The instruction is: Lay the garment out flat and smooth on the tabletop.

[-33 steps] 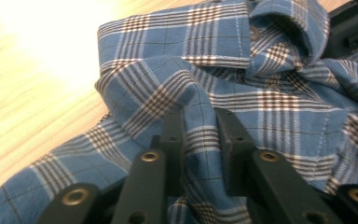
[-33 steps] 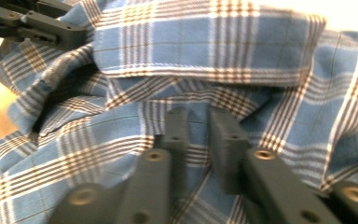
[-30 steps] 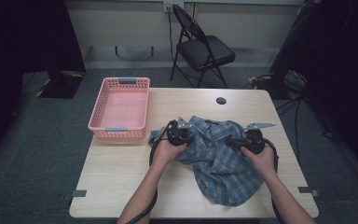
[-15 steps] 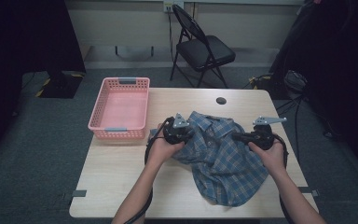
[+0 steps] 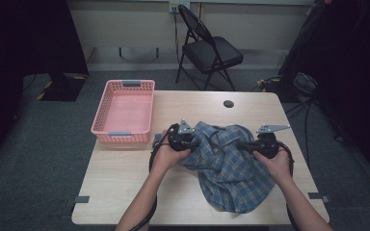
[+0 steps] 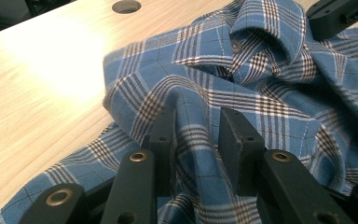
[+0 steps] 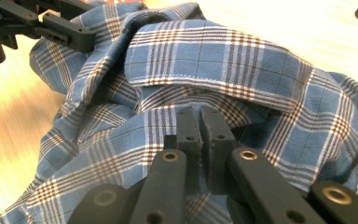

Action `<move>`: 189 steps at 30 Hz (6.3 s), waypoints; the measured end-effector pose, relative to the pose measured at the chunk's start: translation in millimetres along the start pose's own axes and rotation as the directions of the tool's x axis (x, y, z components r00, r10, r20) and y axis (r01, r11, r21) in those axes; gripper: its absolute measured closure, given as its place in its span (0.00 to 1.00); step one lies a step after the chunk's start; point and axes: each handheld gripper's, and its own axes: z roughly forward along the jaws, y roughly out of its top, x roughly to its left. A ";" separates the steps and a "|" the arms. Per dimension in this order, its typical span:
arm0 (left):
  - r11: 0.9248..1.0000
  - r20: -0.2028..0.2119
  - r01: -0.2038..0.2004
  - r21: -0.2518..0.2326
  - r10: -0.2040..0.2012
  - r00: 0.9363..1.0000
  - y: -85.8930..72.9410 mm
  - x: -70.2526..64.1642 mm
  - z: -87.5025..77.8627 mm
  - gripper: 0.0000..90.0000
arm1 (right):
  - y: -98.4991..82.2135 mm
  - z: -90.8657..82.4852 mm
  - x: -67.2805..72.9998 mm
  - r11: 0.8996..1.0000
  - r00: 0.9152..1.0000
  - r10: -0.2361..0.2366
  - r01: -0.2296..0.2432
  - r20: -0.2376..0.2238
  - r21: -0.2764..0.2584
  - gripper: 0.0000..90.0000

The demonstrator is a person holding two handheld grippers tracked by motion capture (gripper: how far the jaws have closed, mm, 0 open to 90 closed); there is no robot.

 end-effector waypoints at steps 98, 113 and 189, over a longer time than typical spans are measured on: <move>0.960 -0.284 0.076 -0.270 -0.155 0.946 128.4 75.4 3.7 0.49 | 177.6 -3.7 -65.8 0.950 0.951 0.076 0.022 0.299 -0.313 0.63; 0.993 -0.131 0.011 -0.120 -0.027 0.991 59.0 12.4 -20.8 0.28 | 81.6 -1.1 13.3 0.984 0.982 -0.126 0.142 0.140 -0.111 0.32; 0.993 -0.003 -0.010 0.119 0.010 1.000 -75.3 -39.9 8.3 0.16 | -23.7 4.2 30.3 0.992 0.983 -0.105 0.114 0.148 -0.057 0.53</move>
